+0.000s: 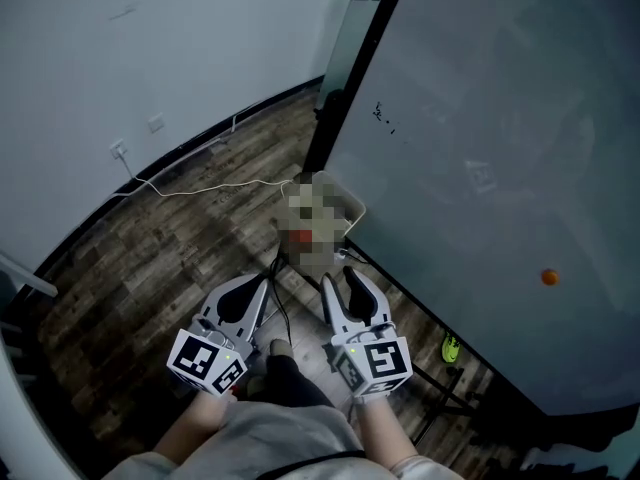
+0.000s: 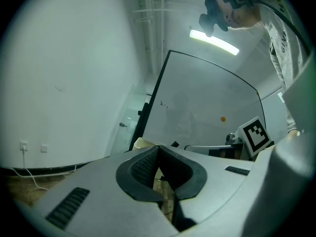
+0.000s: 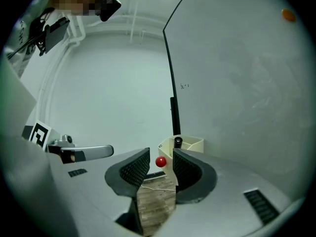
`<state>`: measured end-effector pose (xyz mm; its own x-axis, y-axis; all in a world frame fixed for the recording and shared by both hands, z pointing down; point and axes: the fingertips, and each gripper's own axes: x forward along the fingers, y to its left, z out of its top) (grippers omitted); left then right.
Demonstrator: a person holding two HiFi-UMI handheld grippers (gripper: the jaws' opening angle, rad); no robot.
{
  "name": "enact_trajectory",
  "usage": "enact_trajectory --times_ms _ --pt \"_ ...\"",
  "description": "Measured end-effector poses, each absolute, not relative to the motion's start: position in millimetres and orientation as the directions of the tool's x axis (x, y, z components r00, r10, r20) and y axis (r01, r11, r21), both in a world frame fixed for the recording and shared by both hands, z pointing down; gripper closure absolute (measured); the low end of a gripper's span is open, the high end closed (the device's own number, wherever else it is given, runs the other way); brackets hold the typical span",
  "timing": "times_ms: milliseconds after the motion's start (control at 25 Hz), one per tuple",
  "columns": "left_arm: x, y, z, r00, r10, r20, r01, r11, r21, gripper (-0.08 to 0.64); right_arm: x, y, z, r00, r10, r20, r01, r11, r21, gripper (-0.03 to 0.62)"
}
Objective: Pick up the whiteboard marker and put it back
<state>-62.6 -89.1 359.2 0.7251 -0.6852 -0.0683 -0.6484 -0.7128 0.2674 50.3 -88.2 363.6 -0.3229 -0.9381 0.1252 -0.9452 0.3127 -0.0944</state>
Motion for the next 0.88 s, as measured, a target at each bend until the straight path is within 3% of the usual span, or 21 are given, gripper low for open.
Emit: enact_trajectory --times_ms 400,880 --pt "-29 -130 371 0.735 -0.676 -0.053 -0.641 -0.718 0.271 0.546 73 -136 370 -0.36 -0.926 0.114 -0.93 0.346 -0.126 0.438" --pt "-9 -157 382 0.743 -0.668 -0.03 -0.637 -0.721 0.272 0.546 69 -155 380 -0.426 -0.896 0.126 -0.903 0.413 -0.118 0.458"
